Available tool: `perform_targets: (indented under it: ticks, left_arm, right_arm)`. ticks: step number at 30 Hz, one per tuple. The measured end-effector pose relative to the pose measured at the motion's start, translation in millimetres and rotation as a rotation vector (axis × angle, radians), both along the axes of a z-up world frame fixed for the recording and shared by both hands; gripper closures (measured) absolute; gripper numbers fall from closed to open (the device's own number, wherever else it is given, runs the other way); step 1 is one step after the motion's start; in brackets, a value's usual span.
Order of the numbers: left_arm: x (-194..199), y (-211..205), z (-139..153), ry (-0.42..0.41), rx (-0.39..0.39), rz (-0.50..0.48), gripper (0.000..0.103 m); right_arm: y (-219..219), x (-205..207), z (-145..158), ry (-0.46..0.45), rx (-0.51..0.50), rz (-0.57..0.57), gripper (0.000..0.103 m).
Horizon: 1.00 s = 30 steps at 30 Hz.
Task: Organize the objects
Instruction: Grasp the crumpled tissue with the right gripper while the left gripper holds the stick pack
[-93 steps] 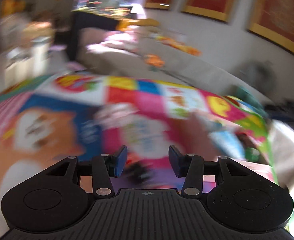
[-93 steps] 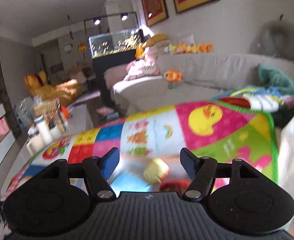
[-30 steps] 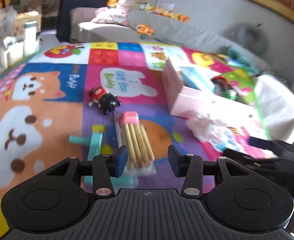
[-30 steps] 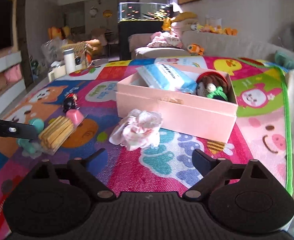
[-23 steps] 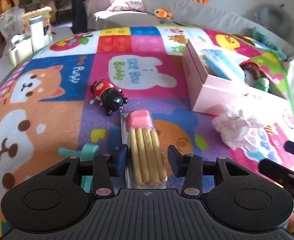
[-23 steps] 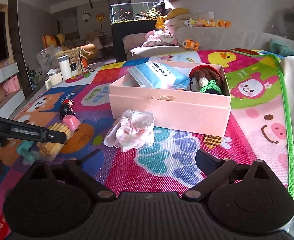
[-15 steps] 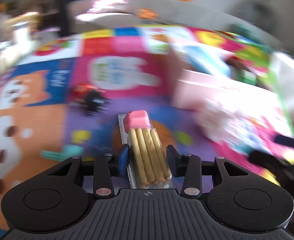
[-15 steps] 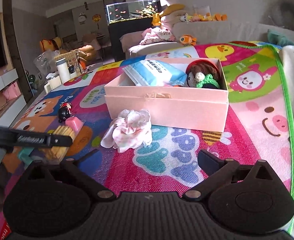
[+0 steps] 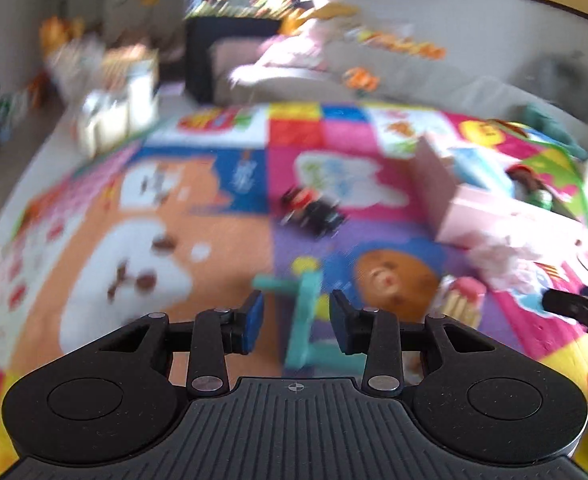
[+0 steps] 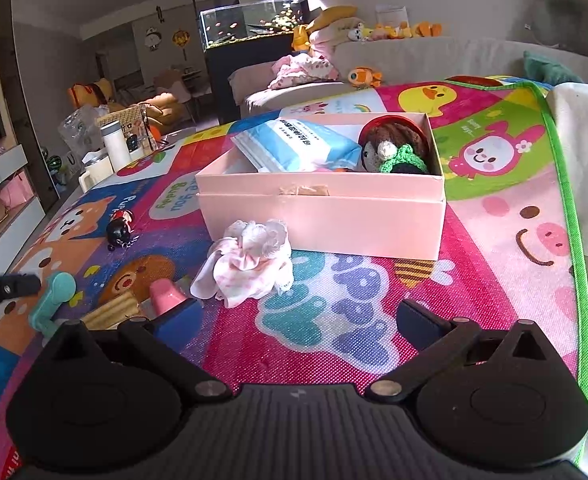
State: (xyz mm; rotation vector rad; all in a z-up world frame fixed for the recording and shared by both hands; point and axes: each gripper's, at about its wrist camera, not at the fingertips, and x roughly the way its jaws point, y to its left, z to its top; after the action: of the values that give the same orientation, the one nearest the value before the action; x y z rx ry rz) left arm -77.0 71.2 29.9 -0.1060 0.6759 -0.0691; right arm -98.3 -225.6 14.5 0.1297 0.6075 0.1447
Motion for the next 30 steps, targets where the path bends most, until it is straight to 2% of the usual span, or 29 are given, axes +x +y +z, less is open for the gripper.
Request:
perform_targets:
  ticks: [2,6,12,15,19,21,23,25,26,28,30]
  left_arm:
    - [9.5,4.0,-8.9,0.041,-0.052,0.009,0.064]
    - [29.5,-7.0,-16.4,0.033,-0.089,-0.036,0.064]
    - [45.9,-41.2,-19.7,0.039,-0.138,-0.236,0.062]
    - [37.2,-54.2,-19.2,0.015,-0.122,-0.31,0.063]
    - [16.3,-52.6,-4.2,-0.076,-0.07,-0.253,0.063]
    - [6.2,-49.9,7.1,-0.124,-0.051,-0.264,0.065]
    - [-0.3,-53.1,16.3,-0.126,-0.056,-0.376,0.065]
    - [-5.3,-63.3,19.3,-0.114,-0.029,-0.467,0.062]
    - [-6.9,-68.7,18.5,-0.117,0.005,-0.468,0.063]
    - [-3.7,-73.4,14.4,-0.113,0.056,-0.405,0.063]
    - [6.3,-66.3,11.4,-0.094,0.041,-0.309,0.063]
  right_arm:
    - [0.0,0.4,-0.1,0.001,-0.001,-0.001,0.0]
    - [-0.9,1.3,-0.4,0.006,0.001,0.0,0.0]
    - [-1.7,2.6,-1.3,0.012,0.009,-0.001,0.0]
    - [-1.8,3.4,-1.9,0.016,0.013,0.0,0.0]
    - [-2.4,3.6,-2.2,0.022,0.019,-0.001,0.0]
    - [-3.2,4.0,-2.5,0.026,0.024,-0.001,0.0]
    - [-3.5,4.7,-2.8,0.029,0.027,-0.003,0.0]
    - [-4.0,5.3,-3.0,0.032,0.029,-0.005,0.0]
    - [-4.2,5.1,-3.0,0.033,0.029,-0.007,0.0]
    - [-4.1,4.6,-3.0,0.031,0.027,-0.01,0.0]
    - [-4.0,3.8,-2.9,0.027,0.026,-0.013,0.0]
